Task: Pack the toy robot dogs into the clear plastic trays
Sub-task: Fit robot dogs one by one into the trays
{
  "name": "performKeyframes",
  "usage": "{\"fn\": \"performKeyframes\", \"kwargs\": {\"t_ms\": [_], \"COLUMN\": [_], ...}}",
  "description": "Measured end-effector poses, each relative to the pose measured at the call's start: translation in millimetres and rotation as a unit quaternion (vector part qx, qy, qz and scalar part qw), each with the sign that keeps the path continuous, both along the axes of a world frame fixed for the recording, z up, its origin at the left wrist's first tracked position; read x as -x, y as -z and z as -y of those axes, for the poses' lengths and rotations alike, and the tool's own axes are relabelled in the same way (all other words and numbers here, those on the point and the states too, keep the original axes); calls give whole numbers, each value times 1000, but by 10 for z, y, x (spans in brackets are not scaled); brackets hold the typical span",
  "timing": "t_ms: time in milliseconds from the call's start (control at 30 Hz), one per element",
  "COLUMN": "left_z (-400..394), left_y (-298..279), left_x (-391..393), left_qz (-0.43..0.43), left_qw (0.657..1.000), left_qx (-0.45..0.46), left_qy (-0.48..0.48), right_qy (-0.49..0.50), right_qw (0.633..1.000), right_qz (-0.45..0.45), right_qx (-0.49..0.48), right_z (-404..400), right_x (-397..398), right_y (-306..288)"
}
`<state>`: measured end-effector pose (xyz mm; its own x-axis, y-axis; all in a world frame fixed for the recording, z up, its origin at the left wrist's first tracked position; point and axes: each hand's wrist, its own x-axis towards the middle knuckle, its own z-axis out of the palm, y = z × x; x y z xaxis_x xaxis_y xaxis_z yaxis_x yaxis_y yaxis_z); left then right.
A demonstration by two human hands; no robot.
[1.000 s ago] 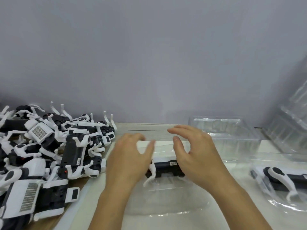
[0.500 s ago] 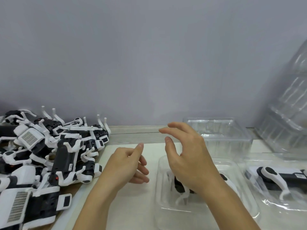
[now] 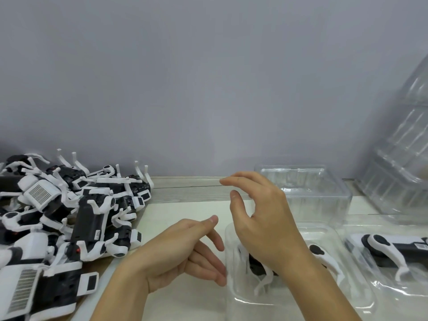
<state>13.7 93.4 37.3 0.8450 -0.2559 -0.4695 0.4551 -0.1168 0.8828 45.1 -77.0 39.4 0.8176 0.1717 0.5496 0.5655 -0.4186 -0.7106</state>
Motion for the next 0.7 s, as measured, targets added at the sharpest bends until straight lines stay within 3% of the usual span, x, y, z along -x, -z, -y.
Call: {"fn": "performKeyframes", "kwargs": {"t_ms": [400,700], "left_z": [484,1148], "left_y": [15,284], "left_x": [1,44], "left_qz": [39,54], "left_qw": [981,966], "left_qx": [169,244], "left_qy": [81,67], "right_qy": [49,115], "right_qw": [999,992], "right_qz": [18,-46], "right_qx": [-7,-13], "right_z": [152,285], "right_x": [-95,-177], "right_y": [-43,-6]}}
